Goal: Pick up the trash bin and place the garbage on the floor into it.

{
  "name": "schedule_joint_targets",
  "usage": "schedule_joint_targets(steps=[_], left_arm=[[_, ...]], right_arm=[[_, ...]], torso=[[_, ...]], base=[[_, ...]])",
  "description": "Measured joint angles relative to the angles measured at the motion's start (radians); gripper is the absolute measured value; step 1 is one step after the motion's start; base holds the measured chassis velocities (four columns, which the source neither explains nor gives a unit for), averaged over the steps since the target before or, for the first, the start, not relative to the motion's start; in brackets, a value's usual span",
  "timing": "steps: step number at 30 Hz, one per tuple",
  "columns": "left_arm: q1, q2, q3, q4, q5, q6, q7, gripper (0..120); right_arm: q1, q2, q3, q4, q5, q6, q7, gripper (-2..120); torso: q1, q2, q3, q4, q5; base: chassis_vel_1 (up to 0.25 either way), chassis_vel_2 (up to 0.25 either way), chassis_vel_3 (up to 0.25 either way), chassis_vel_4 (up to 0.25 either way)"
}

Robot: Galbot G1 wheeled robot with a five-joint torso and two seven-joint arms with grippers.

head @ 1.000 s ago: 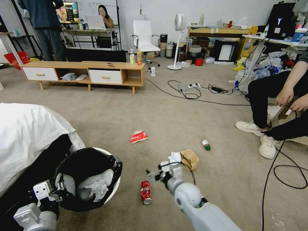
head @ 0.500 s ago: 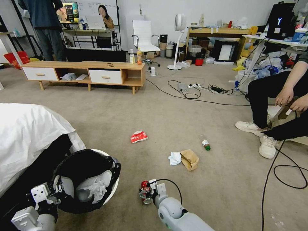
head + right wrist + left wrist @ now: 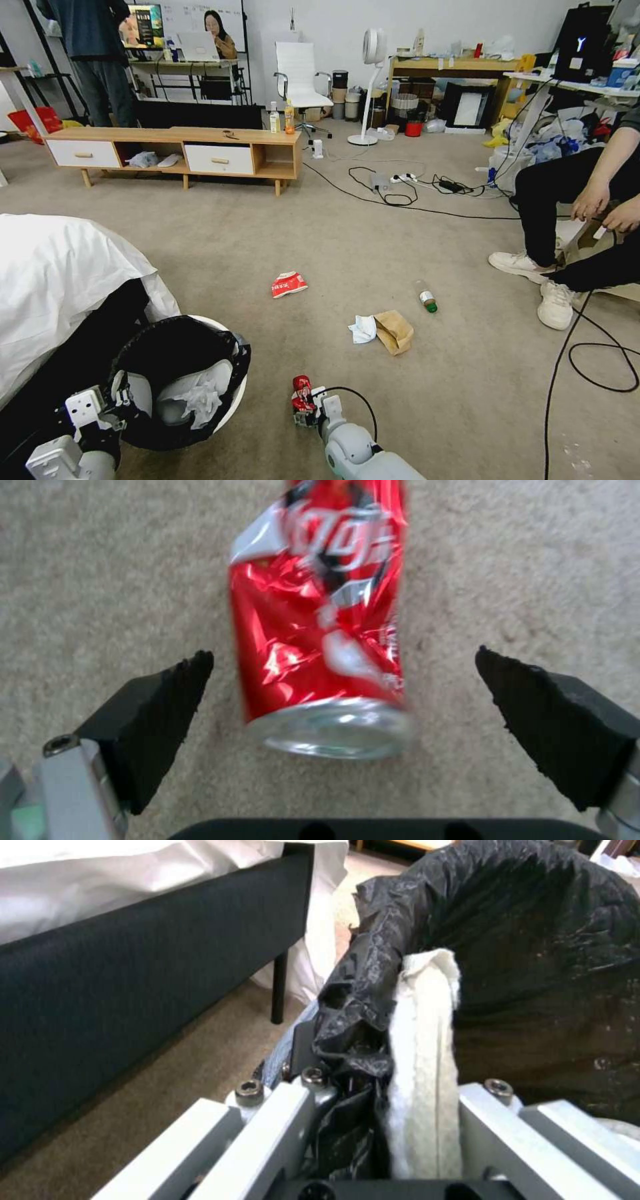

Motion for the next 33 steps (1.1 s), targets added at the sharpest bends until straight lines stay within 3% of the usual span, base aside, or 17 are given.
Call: schedule_joint_targets(steps=[22,33], left_arm=[[0.001,-0.005,0.010,0.009,0.016,-0.006,0.001,6],[0.004,-0.004,0.009,0.007,0.016,-0.008,0.002,6]], right_arm=[[0.027,0.031,0.030,-0.112,-0.085,0.066,-0.074,100],[0.034,0.015,0.036,-0.104,-0.102,0.080,-0.102,64]], torso=[[0.000,0.000,0.000,-0.0001,0.0000],[0.000,0.000,0.000,0.0000,0.0001]], base=[[0.000,0.000,0.000,0.000],[0.000,0.000,0.000,0.000]])
